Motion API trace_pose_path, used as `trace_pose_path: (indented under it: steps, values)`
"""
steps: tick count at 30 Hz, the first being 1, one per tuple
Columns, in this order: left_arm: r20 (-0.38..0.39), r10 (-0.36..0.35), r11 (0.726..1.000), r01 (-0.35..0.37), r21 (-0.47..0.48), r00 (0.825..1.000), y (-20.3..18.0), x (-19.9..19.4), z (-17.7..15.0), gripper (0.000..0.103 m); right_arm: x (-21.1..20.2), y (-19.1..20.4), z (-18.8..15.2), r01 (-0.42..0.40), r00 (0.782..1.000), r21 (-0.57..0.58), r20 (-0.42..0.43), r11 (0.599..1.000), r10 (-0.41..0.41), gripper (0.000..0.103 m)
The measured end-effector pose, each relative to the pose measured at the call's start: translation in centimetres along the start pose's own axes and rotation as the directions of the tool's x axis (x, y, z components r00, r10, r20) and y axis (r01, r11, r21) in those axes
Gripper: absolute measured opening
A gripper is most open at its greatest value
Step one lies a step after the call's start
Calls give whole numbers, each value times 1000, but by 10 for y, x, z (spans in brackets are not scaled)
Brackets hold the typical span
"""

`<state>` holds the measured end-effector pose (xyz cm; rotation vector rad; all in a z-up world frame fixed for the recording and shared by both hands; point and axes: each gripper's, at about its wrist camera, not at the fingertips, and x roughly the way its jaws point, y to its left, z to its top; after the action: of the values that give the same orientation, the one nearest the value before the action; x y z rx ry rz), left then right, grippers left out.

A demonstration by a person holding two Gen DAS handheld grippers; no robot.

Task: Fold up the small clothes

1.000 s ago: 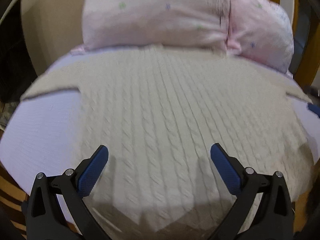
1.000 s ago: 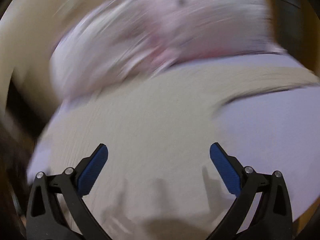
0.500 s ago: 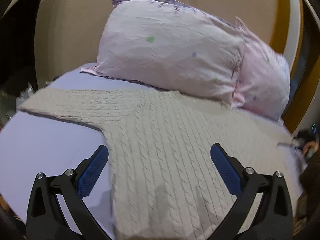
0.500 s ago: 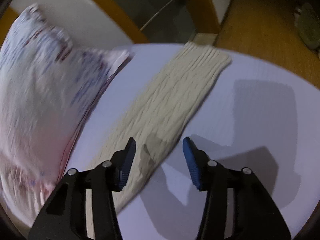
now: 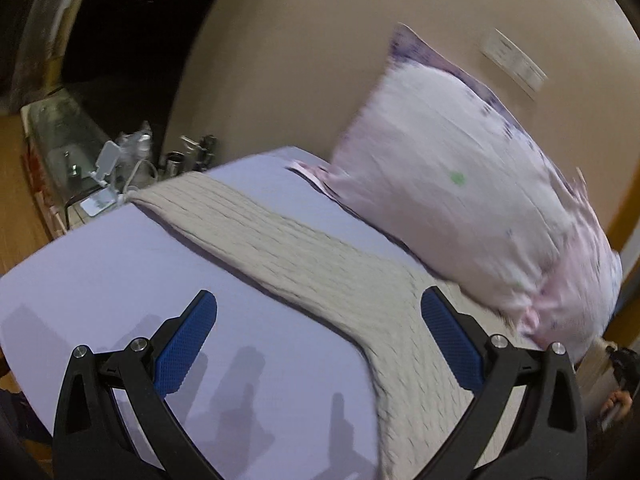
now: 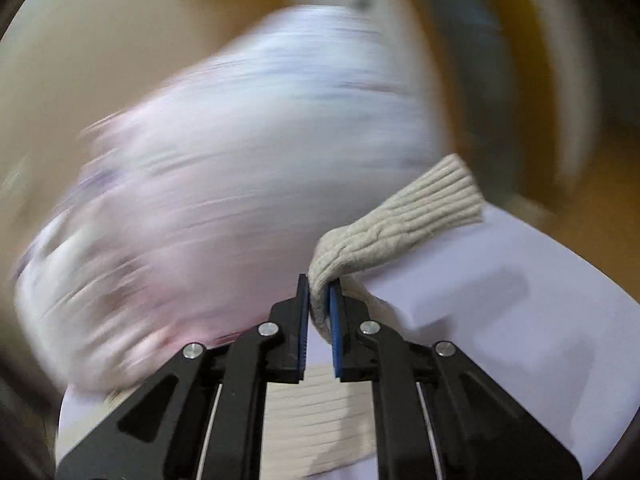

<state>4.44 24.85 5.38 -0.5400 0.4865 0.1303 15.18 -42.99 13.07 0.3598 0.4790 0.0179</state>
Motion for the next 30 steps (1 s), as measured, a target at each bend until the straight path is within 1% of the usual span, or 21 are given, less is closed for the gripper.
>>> trace_pose_path:
  steps: [1, 2, 3, 4, 5, 9, 10, 11, 12, 13, 15, 16, 17, 19, 22, 23, 24, 26, 27, 28, 30]
  values:
    - [5, 2, 1000, -2, -13, 1000, 4, 2, 4, 102, 2, 38, -7, -76, 997, -60, -26, 995, 74, 9]
    - [6, 5, 1000, -5, -26, 1000, 8, 4, 8, 102, 7, 84, -21, -172, 984, -126, -74, 977, 164, 9]
    - [8, 8, 999, -7, -39, 1000, 11, 7, 12, 102, 12, 112, -33, -230, 971, -163, -111, 960, 213, 9]
    - [7, 16, 998, -15, -62, 1000, 14, 10, 16, 102, 15, 146, -50, -293, 951, -202, -165, 935, 262, 10]
    - [5, 26, 997, -25, -79, 1000, 18, 14, 20, 102, 26, 186, -76, -369, 916, -248, -258, 896, 306, 10]
    - [-10, 77, 986, -78, -150, 997, 38, 33, 34, 102, 41, 266, -159, -532, 785, -323, -534, 783, 313, 33]
    - [-21, 86, 981, -88, -173, 996, 46, 40, 38, 102, 34, 268, -166, -542, 780, -331, -539, 773, 317, 41]
    - [-32, 90, 977, -94, -190, 995, 52, 45, 40, 102, 26, 267, -168, -540, 787, -337, -528, 771, 320, 48]
    - [-47, 93, 972, -101, -211, 995, 58, 49, 43, 102, 16, 257, -162, -524, 806, -343, -497, 779, 323, 62]
    - [-66, 93, 965, -106, -239, 994, 67, 55, 46, 102, 14, 249, -154, -505, 822, -344, -470, 792, 321, 71]
    - [-89, 95, 950, -117, -291, 991, 81, 64, 49, 101, 9, 221, -136, -453, 857, -323, -417, 831, 305, 74]
    - [-107, 93, 936, -124, -330, 990, 90, 69, 50, 99, 17, 210, -126, -433, 865, -307, -406, 848, 295, 75]
    - [-105, 80, 926, -113, -361, 991, 97, 72, 51, 97, 2, 193, -123, -410, 875, -287, -391, 866, 285, 76]
    - [-96, 81, 914, -113, -390, 992, 105, 75, 57, 87, 3, 161, -112, -361, 893, -247, -368, 899, 258, 77]
    - [-98, 71, 894, -107, -436, 993, 120, 82, 65, 66, 12, 140, -103, -317, 905, -201, -355, 927, 233, 78]
    - [-104, 71, 886, -111, -451, 992, 124, 85, 67, 54, 9, 131, -105, -311, 907, -186, -350, 932, 233, 78]
    - [-113, 70, 875, -115, -470, 991, 130, 89, 69, 34, 12, 125, -104, -306, 909, -172, -346, 937, 233, 78]
    - [-164, 111, 854, -179, -489, 980, 140, 96, 73, 10, 14, 118, -105, -300, 911, -157, -339, 941, 234, 78]
    - [-171, 126, 856, -194, -479, 977, 137, 97, 76, 8, 13, 114, -104, -298, 913, -153, -335, 942, 234, 78]
    - [-164, 164, 877, -220, -427, 973, 123, 95, 84, 8, 12, 112, -104, -296, 915, -153, -330, 943, 233, 78]
    - [-102, 194, 942, -214, -259, 976, 75, 90, 100, 6, 11, 108, -103, -290, 921, -161, -316, 943, 229, 78]
